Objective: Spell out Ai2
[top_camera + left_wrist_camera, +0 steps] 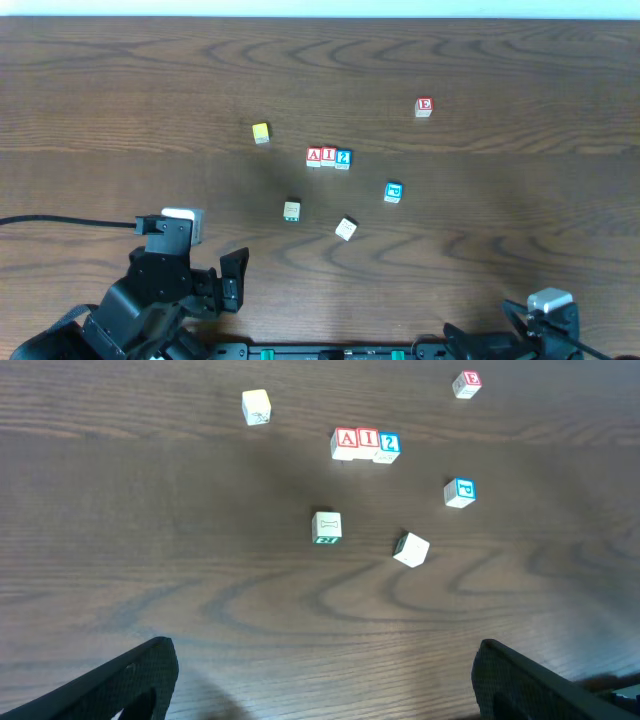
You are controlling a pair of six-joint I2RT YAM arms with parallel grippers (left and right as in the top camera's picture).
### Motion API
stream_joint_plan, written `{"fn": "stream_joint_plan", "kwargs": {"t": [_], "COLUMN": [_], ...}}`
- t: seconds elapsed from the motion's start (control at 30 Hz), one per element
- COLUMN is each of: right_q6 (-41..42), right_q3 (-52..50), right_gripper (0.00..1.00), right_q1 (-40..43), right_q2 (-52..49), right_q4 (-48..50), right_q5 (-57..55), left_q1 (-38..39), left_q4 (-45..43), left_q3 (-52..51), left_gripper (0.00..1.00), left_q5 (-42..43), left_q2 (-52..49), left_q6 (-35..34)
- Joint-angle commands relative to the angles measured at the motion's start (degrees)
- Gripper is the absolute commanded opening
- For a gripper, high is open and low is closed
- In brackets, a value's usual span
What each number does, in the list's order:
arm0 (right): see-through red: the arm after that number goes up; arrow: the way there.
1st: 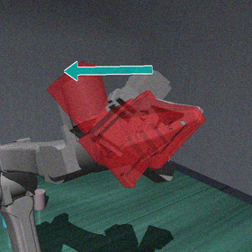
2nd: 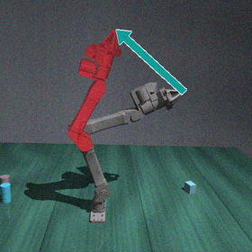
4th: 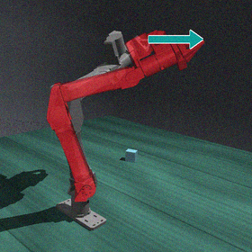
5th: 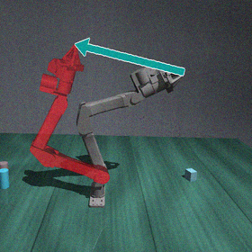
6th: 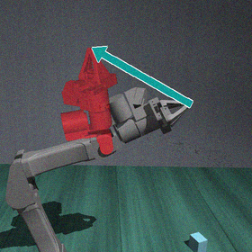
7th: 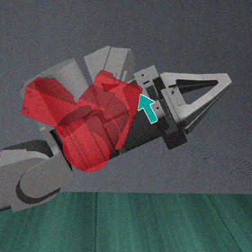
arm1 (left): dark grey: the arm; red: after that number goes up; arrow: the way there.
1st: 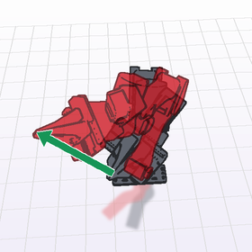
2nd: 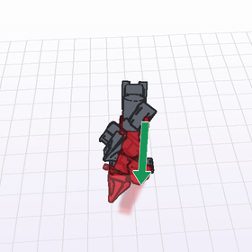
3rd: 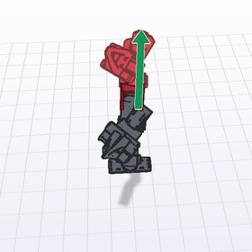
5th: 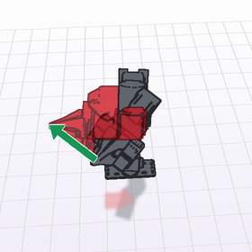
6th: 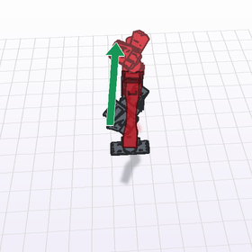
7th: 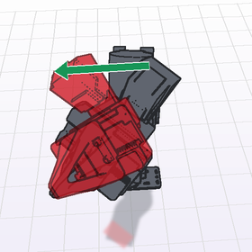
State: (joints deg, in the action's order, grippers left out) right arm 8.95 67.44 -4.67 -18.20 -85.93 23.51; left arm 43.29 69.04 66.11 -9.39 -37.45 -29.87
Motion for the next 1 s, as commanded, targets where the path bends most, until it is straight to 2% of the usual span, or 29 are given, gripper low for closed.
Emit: {"fn": "stream_joint_plan", "kwargs": {"t": [0.0, 0.13, 0.23, 0.33, 0.37, 0.47, 0.67, 0.8, 0.97], "right_q6": [0.4, 0.4, 0.4, 0.4, 0.4, 0.4, 0.4, 0.4, 0.4], "right_q3": [-0.2, -0.2, -0.2, -0.2, -0.2, -0.2, -0.2, -0.2, -0.2], "right_gripper": [0.99, 0.99, 0.99, 0.99, 0.99, 0.99, 0.99, 0.99, 0.99], "right_q1": [0.3, 0.3, 0.3, 0.3, 0.3, 0.3, 0.3, 0.3, 0.3], "right_q2": [0.3, 0.3, 0.3, 0.2, 0.2, 0.3, 0.3, 0.3, 0.3], "right_q4": [-0.3, -0.3, -0.5, -0.5, -0.5, -0.5, -0.5, -0.5, -0.5], "right_q5": [-0.2, -0.2, -0.2, -0.2, -0.2, -0.2, -0.2, -0.2, -0.2], "left_q1": [0.2, -0.8, -5.3, -12.4, -17.8, -25.2, -34.7, -38.1, -40.1], "left_q4": [0.6, 1.8, 3.2, 0.4, -3.9, -12.3, -26.3, -32.3, -35.8], "left_q3": [-0.1, -0.1, -0.1, -1.6, -4.5, -11.8, -28.3, -38.7, -46.9], "left_gripper": [0.95, 0.96, 0.95, 0.96, 0.95, 0.96, 0.95, 0.95, 0.95], "left_q5": [-0.2, 0.0, -3.5, -6.0, -6.7, -5.6, -1.6, -1.0, 0.3], "left_q2": [0.1, 0.2, 1.2, 3.1, 5.2, 9.3, 17.7, 23.2, 28.0], "left_q6": [0.3, 0.3, 1.8, 1.8, 4.0, 10.3, 19.4, 20.8, 20.9]}}
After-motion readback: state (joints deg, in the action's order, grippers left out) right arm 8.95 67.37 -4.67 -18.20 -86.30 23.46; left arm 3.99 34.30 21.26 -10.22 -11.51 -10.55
